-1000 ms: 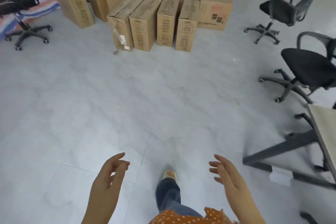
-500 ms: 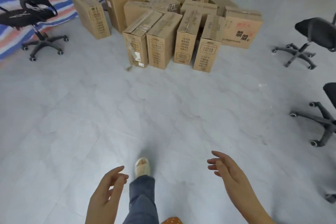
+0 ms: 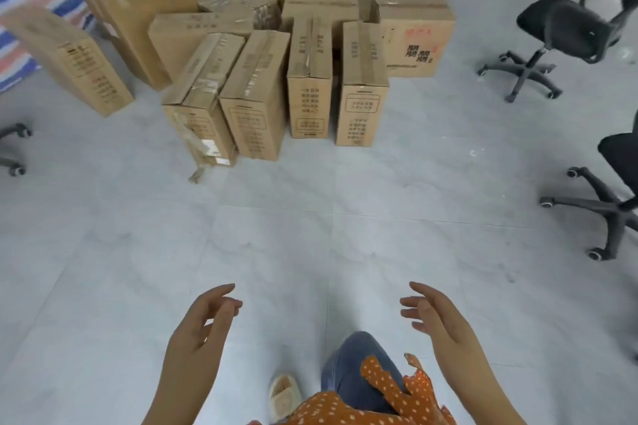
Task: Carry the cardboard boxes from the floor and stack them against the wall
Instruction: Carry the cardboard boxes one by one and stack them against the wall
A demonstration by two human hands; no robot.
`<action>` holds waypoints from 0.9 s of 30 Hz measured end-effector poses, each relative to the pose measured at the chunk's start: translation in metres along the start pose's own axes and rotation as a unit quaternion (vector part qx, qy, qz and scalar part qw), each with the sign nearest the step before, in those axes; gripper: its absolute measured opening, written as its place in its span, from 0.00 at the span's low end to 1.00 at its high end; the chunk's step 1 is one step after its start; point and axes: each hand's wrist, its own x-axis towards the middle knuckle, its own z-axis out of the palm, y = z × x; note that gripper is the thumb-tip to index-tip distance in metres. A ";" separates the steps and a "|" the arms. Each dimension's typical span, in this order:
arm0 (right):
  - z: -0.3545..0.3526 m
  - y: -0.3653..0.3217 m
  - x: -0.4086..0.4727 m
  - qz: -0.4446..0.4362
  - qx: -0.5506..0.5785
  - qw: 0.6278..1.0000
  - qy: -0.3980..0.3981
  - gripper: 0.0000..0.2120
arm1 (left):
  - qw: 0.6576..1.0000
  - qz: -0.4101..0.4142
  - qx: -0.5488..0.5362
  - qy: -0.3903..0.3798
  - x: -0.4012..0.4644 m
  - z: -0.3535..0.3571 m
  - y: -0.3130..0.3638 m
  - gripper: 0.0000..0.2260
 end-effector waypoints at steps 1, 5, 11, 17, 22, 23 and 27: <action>-0.001 -0.004 0.017 0.009 0.001 1.000 0.007 0.10 | 1.000 -0.001 0.004 -0.010 0.020 0.009 0.007 0.15; -0.011 -0.023 0.100 0.004 0.004 1.000 0.031 0.11 | 1.000 -0.002 0.001 -0.024 0.100 0.055 0.038 0.11; -0.065 -0.087 0.250 -0.019 0.002 0.998 0.051 0.11 | 1.000 -0.006 -0.012 -0.015 0.223 0.142 0.106 0.10; -0.107 -0.135 0.369 -0.012 -0.002 0.999 0.037 0.11 | 0.999 -0.015 0.002 -0.035 0.314 0.211 0.159 0.08; -0.112 -0.156 0.461 0.004 0.015 0.999 0.052 0.11 | 0.998 -0.038 0.015 -0.046 0.404 0.249 0.181 0.10; -0.112 -0.159 0.481 0.007 0.015 0.998 0.055 0.11 | 0.998 -0.041 0.019 -0.047 0.424 0.256 0.185 0.10; -0.113 -0.180 0.567 0.018 0.027 0.996 0.078 0.11 | 0.997 -0.033 0.025 -0.062 0.520 0.289 0.208 0.08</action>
